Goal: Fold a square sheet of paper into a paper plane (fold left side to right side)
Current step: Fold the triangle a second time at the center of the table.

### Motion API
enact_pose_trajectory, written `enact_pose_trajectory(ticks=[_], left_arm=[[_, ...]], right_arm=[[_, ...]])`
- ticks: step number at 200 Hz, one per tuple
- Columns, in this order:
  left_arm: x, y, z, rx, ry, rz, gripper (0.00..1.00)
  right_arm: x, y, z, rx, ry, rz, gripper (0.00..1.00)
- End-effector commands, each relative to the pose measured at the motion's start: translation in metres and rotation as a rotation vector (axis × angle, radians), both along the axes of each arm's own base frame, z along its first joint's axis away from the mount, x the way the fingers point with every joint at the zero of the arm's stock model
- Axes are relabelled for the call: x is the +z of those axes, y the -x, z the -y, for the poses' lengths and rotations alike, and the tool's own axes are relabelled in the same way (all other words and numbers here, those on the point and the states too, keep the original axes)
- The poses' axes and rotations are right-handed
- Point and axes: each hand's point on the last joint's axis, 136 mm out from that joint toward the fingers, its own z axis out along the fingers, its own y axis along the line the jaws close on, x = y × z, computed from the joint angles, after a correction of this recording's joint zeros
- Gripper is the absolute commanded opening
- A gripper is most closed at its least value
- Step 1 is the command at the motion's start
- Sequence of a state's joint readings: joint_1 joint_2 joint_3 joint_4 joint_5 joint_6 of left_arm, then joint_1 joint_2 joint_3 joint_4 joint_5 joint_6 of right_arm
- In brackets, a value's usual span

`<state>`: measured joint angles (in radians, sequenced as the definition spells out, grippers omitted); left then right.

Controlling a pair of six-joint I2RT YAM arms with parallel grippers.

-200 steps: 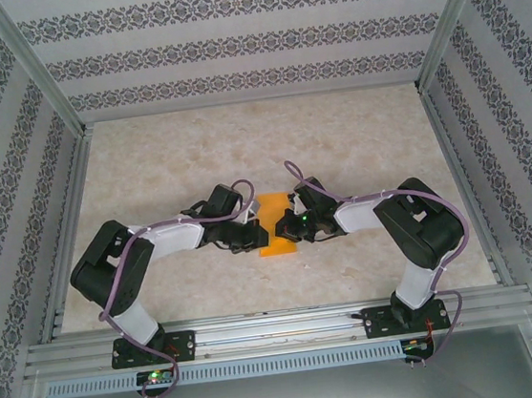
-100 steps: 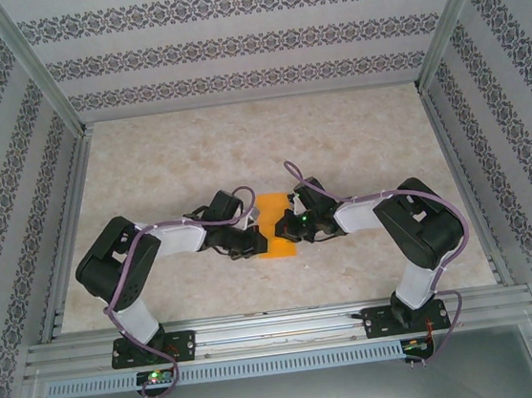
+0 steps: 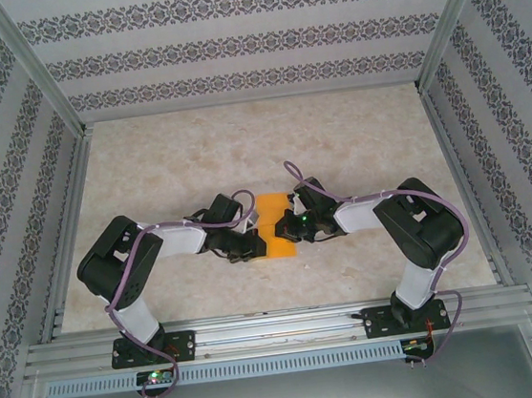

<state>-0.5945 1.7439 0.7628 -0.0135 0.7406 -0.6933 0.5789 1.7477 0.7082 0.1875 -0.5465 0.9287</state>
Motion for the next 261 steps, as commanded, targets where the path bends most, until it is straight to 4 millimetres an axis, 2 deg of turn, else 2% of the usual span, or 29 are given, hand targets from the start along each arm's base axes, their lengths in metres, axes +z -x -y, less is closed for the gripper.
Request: enact_pose_trajectory(ticks=[1,61,104,129,163,203,261], left_arm=[[-0.01,0.008,-0.003,-0.012,-0.02,-0.013,0.09],[-0.008,0.014,-0.008,-0.003,-0.025,-0.013,0.09],[0.026,0.002,0.001,0.003,0.038,0.06,0.09],[0.036,-0.007,0.006,0.001,0.051,0.086,0.09],[0.027,-0.014,0.006,-0.008,0.016,0.095,0.09],[0.012,-0.015,0.0,-0.013,-0.038,0.094,0.09],[-0.001,-0.018,-0.008,-0.001,-0.096,0.094,0.08]], right_arm=[[-0.032,0.025,0.014,0.02,0.096,-0.091,0.0],[-0.032,0.025,0.014,0.024,0.099,-0.091,0.0],[-0.032,0.025,0.014,0.024,0.097,-0.092,0.0],[-0.032,0.025,0.014,0.024,0.098,-0.092,0.0],[-0.032,0.025,0.014,0.024,0.098,-0.091,0.0],[-0.032,0.026,0.015,0.024,0.1,-0.093,0.0],[-0.032,0.026,0.016,0.025,0.103,-0.093,0.0]])
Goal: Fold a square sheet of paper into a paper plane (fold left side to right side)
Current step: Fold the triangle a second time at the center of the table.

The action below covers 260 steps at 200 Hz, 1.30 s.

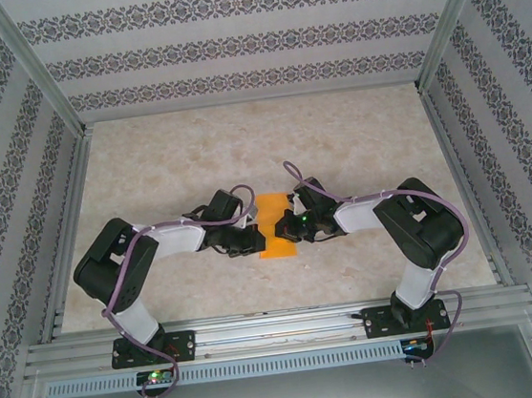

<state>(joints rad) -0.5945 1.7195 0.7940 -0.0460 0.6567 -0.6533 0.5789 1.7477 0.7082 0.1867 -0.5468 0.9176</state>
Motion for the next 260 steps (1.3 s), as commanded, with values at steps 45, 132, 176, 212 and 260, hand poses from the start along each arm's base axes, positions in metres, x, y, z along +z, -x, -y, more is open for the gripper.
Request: enact_pose_trajectory(ticks=[45,132,176,212,260], left_arm=[[-0.02,0.002,-0.011,-0.009,-0.087,-0.014,0.06],[-0.03,0.01,-0.021,-0.019,-0.153,-0.024,0.0],[-0.032,0.011,-0.023,-0.015,-0.173,-0.029,0.0],[-0.032,0.011,-0.023,-0.016,-0.179,-0.032,0.0],[-0.033,0.013,-0.027,-0.011,-0.205,-0.039,0.0]], right_arm=[[-0.029,0.025,0.015,0.021,0.099,-0.093,0.0],[0.025,0.002,-0.006,0.046,0.005,0.063,0.0],[0.019,0.009,-0.019,0.072,0.013,0.063,0.0],[0.01,0.009,-0.023,0.081,0.033,0.056,0.0],[-0.001,0.009,-0.019,0.086,0.077,0.045,0.0]])
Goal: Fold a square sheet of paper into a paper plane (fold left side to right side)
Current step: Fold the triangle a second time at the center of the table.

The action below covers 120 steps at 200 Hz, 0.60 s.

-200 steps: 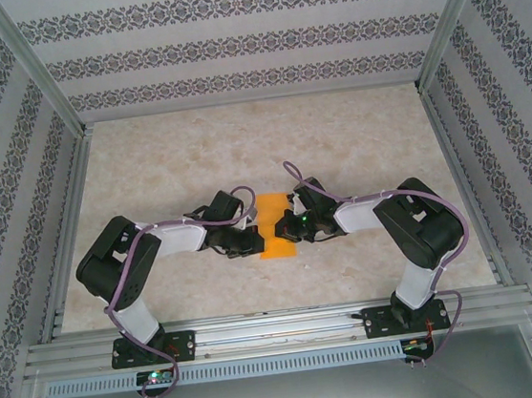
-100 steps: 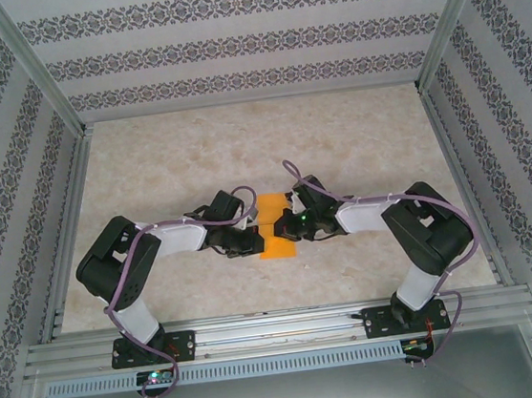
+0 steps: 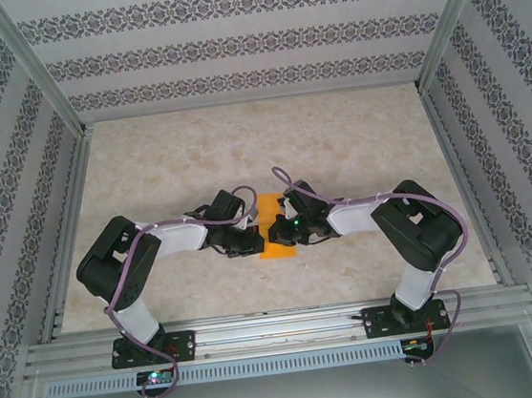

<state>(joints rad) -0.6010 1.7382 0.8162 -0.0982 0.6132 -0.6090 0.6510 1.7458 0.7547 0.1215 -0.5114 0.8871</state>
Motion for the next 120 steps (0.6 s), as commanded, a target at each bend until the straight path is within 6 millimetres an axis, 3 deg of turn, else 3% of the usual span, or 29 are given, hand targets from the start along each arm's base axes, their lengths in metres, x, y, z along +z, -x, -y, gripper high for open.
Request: enact_pose_trajectory(ticks=[1,69,120], left_arm=[[-0.024,0.012,-0.023,0.011,-0.146,-0.048,0.0],[-0.033,0.021,-0.036,0.025,-0.219,-0.093,0.0],[-0.039,0.025,-0.038,0.036,-0.228,-0.114,0.0]], right_arm=[[-0.005,-0.003,-0.001,0.013,0.041,0.022,0.0],[-0.025,0.0,0.027,0.022,0.176,0.016,0.0],[-0.027,-0.008,0.045,0.001,0.194,0.029,0.0]])
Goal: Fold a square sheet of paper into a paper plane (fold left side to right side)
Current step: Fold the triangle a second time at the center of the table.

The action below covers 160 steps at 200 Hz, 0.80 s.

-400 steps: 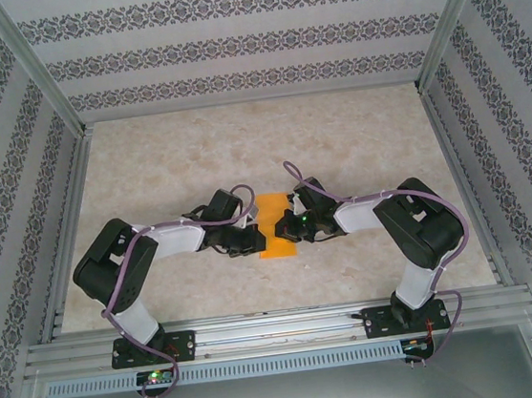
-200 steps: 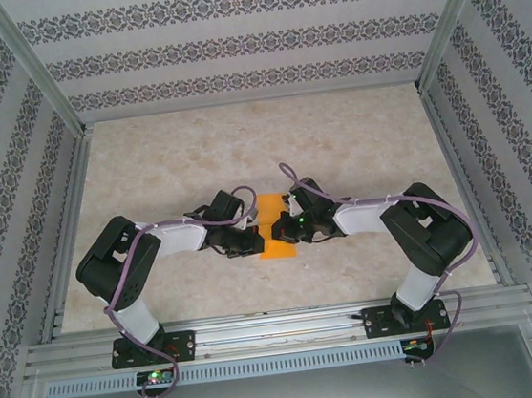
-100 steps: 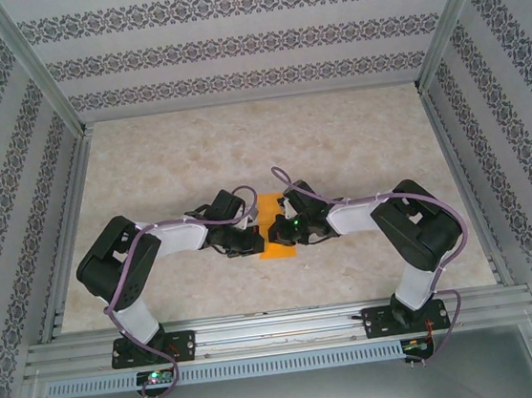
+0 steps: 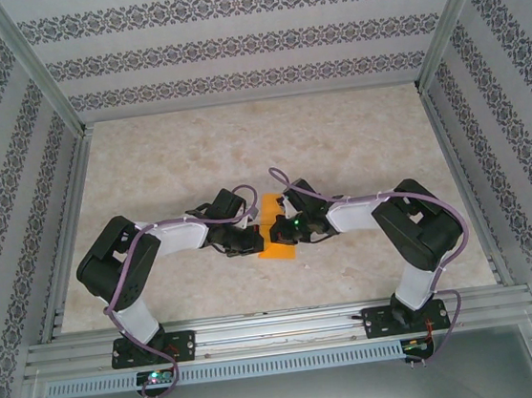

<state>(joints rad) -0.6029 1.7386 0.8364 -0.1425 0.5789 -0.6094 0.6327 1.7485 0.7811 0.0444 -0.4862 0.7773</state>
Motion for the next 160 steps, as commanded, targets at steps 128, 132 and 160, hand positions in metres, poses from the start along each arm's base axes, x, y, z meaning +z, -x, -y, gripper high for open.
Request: enact_pose_trajectory(ticks=[128,132,160], left_arm=[[-0.037,0.029,-0.029,0.032,-0.155,-0.123,0.0],[-0.037,0.029,-0.028,0.032,-0.15,-0.124,0.0],[-0.034,0.03,-0.024,0.042,-0.129,-0.126,0.0]], right_arm=[[-0.023,-0.036,0.101,-0.198,0.106,0.009,0.0],[-0.021,-0.038,0.103,-0.205,0.1,0.014,0.0],[0.0,-0.05,0.113,-0.228,0.088,0.059,0.0]])
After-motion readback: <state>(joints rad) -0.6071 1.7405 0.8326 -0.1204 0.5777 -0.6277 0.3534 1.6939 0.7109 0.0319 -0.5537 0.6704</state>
